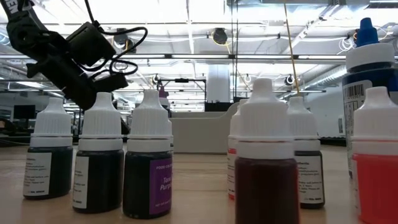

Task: Pick & Place food coloring
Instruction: Put the large green food coloring bottle into the gray bin

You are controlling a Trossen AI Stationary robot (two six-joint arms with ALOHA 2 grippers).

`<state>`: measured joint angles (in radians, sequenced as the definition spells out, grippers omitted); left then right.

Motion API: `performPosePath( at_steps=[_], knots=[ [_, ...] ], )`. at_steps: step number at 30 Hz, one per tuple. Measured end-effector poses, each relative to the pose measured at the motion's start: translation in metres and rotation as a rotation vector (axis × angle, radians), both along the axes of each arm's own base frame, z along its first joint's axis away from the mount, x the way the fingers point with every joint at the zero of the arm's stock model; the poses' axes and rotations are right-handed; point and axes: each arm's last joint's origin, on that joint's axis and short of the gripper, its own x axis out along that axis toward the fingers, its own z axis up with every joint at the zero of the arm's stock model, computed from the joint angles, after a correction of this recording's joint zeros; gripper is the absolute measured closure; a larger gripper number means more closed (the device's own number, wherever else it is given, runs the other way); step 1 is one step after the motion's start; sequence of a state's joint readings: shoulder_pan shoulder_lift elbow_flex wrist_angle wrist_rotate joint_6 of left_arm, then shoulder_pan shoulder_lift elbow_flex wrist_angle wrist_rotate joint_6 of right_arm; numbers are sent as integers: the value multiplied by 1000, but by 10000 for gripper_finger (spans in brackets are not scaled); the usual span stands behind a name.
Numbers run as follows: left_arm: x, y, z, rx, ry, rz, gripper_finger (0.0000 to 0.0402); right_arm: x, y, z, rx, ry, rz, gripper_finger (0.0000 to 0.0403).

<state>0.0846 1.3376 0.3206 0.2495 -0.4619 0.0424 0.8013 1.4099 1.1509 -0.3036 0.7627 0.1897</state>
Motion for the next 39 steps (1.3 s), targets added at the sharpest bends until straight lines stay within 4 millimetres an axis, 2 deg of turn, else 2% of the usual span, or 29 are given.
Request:
performPosePath(
  at_steps=[5, 10, 14, 19, 22, 26, 33, 39],
  knots=[
    [-2, 1, 5, 31, -7, 29, 360, 4, 39, 3, -162, -1, -29, 186],
    [-2, 1, 8, 37, -30, 30, 360, 24, 72, 30, -201, 21, -31, 186],
    [-2, 1, 8, 33, -28, 26, 360, 40, 78, 51, -129, 134, -49, 186],
    [-2, 1, 8, 17, -40, 39, 360, 44, 64, 74, -17, 370, -148, 195],
    [-2, 1, 8, 16, -40, 38, 360, 44, 59, 67, 10, 530, -165, 199],
    [-2, 1, 8, 16, -41, 38, 360, 50, 70, 46, 37, 654, -112, 199],
    [-2, 1, 8, 6, -48, 47, 360, 56, 83, 19, 23, 713, -50, 199],
    [-2, 1, 8, -5, -57, 57, 360, 59, 83, -6, 6, 797, 37, 196]
  ],
)
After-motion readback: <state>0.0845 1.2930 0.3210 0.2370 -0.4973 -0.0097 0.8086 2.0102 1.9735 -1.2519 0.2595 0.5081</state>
